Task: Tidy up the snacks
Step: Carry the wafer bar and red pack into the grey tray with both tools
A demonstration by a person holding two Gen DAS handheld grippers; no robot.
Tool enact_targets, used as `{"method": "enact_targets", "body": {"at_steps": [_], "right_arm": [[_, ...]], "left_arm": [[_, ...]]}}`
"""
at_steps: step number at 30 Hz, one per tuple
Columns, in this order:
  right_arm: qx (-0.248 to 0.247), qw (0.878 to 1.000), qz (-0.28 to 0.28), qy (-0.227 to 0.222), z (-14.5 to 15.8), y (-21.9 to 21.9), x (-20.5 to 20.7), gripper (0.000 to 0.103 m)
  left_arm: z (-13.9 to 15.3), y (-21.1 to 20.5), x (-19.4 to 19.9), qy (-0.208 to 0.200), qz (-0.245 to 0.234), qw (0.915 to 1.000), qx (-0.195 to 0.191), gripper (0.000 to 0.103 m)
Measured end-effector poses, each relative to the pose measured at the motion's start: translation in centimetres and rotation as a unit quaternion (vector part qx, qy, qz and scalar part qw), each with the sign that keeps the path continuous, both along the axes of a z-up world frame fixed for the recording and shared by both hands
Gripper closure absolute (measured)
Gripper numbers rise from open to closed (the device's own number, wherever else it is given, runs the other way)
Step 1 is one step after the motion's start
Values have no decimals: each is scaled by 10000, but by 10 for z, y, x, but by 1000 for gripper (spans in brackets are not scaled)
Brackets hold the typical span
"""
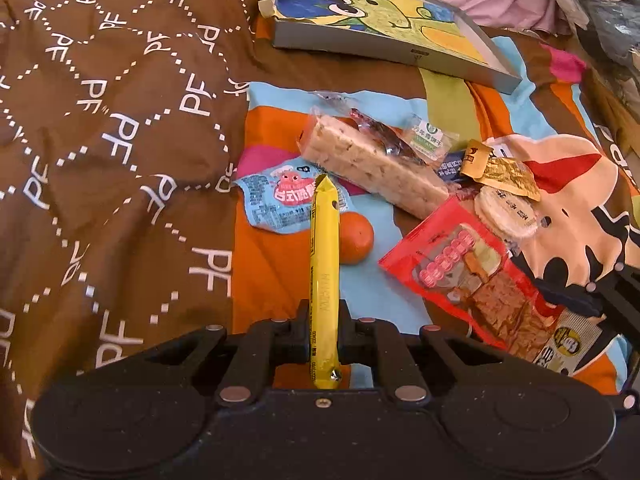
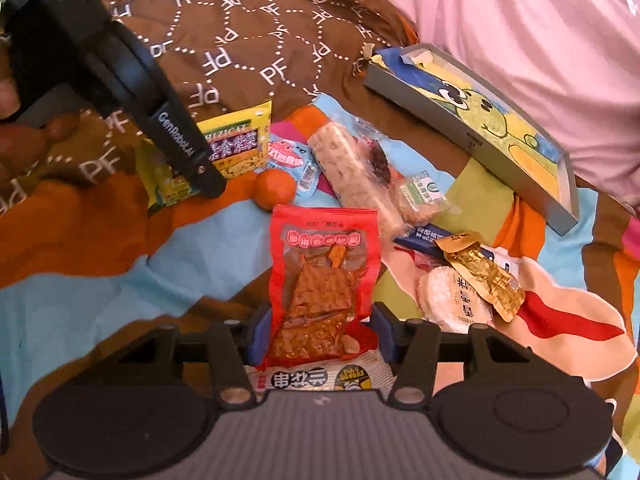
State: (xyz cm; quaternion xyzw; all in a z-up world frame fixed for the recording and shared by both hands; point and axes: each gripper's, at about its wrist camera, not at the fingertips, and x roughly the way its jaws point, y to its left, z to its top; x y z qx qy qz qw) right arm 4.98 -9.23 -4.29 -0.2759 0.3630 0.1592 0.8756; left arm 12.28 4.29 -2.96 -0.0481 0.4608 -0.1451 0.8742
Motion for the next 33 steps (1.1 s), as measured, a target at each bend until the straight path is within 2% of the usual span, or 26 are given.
{"method": "enact_targets", "body": {"at_steps": [7, 14, 19, 24, 33], "right_arm": [[-38, 9996, -35, -263, 6, -8, -5, 47], [58, 9968, -143, -787, 20, -20, 16, 47], [229, 9930, -184, -1148, 35, -28, 51, 47], [511, 9868, -269, -1512, 53, -34, 100, 46], [1010, 9752, -759, -1817, 67, -48, 210, 46]], "left_arm": [[16, -3, -5, -236, 81, 9997, -15, 92], [36, -15, 28, -507, 151, 9986, -89, 92], [61, -21, 69, -961, 185, 9951, -120, 92], [85, -14, 130, -1301, 509, 9899, -242, 92], [99, -37, 238, -1644, 618, 9841, -244, 92]]}}
